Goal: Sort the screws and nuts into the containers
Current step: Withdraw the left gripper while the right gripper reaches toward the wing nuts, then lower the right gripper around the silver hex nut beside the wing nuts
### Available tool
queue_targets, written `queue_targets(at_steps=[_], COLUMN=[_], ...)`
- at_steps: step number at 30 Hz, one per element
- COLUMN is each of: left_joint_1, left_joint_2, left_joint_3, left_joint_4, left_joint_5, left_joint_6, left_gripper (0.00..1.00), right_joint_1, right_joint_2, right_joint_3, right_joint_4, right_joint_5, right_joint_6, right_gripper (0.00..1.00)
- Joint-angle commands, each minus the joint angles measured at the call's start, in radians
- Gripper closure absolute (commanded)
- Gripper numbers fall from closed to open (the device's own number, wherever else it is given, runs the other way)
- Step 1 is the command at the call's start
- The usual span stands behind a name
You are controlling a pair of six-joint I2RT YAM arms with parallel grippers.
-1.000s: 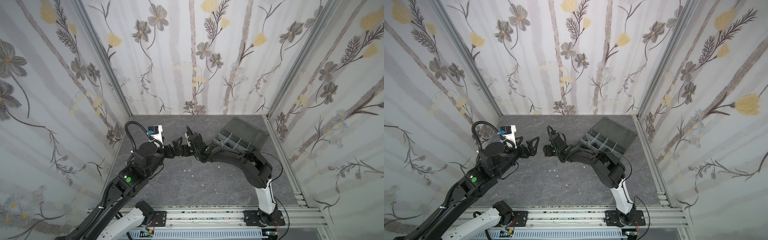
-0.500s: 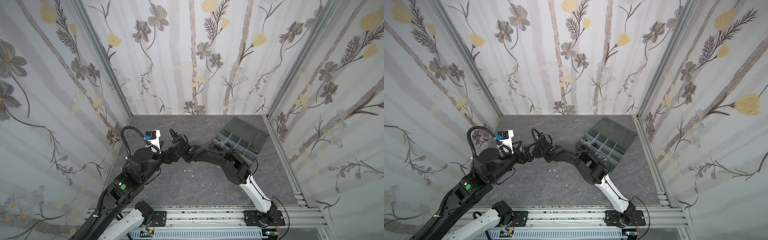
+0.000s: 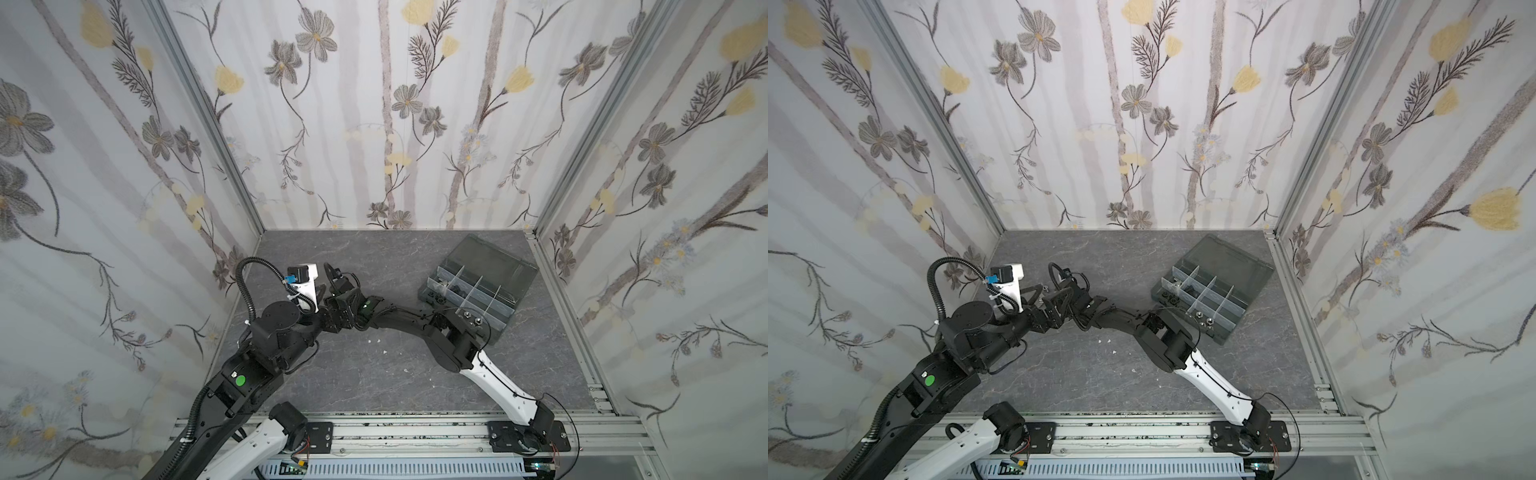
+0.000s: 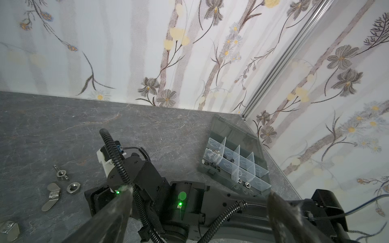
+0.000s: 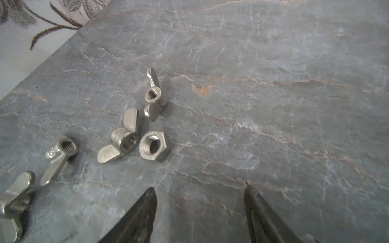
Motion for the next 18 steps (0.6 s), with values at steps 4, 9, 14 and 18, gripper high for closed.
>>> queue_targets(at_steps=[4, 9, 14, 18], left_joint_1=[0.001, 0.000, 0.001, 0.001], left_joint_2=[-0.011, -0.013, -0.024, -0.037], left_joint_3=[0.026, 0.028, 0.030, 0.029], left_joint_4=[-0.007, -0.011, -0.025, -0.035], left_joint_5=[0.003, 0.007, 0.009, 0.006], left_joint_6=[-0.011, -0.011, -0.012, -0.013], left_gripper=[0.00, 0.00, 0.00, 0.00], right_joint_1=[0.004, 0.009, 0.024, 0.036], right_joint_2=[0.036, 0.075, 0.120, 0.136], right_joint_3=[0.031, 0.091, 0.137, 0.138], right_joint_4=[0.067, 0.076, 0.082, 0.099], right_joint_5=[0.016, 0.027, 0.051, 0.087], right_joint_6=[0.021, 0.021, -0.009, -0.032], right_gripper=[0.34, 0.34, 0.34, 0.34])
